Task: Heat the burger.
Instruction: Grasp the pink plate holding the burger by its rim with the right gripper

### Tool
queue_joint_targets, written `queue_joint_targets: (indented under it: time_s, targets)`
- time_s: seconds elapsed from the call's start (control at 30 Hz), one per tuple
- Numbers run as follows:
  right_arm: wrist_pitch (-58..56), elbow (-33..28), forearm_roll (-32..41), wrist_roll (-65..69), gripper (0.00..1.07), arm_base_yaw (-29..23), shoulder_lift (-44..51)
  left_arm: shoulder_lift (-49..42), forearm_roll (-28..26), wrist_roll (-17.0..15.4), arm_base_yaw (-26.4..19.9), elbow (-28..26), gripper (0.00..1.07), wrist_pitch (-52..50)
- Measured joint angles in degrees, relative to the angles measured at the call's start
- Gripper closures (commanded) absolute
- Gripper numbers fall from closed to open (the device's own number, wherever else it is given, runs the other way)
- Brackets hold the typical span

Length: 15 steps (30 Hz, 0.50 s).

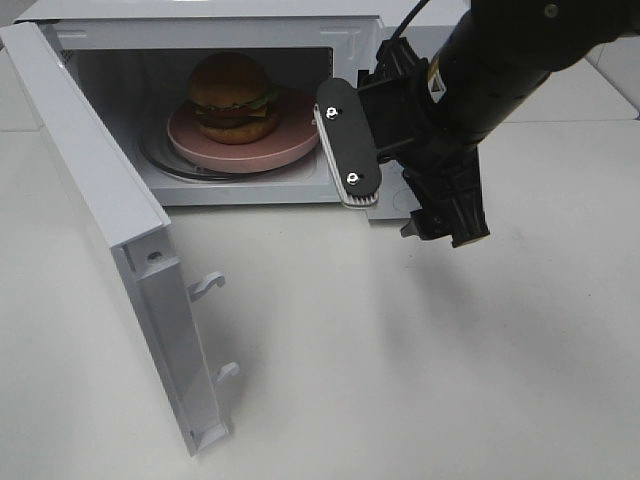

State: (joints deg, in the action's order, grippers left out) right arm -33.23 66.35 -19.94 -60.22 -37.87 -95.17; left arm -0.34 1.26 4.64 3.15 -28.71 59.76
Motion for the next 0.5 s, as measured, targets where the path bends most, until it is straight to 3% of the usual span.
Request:
queue_joint_targets:
  time_s: [0.5]
  targets:
    - [2.01,8.94,-0.86,1.83,0.18,-1.55,-8.65,0.00,0.00,0.00,0.00,0.00,0.09,0.00]
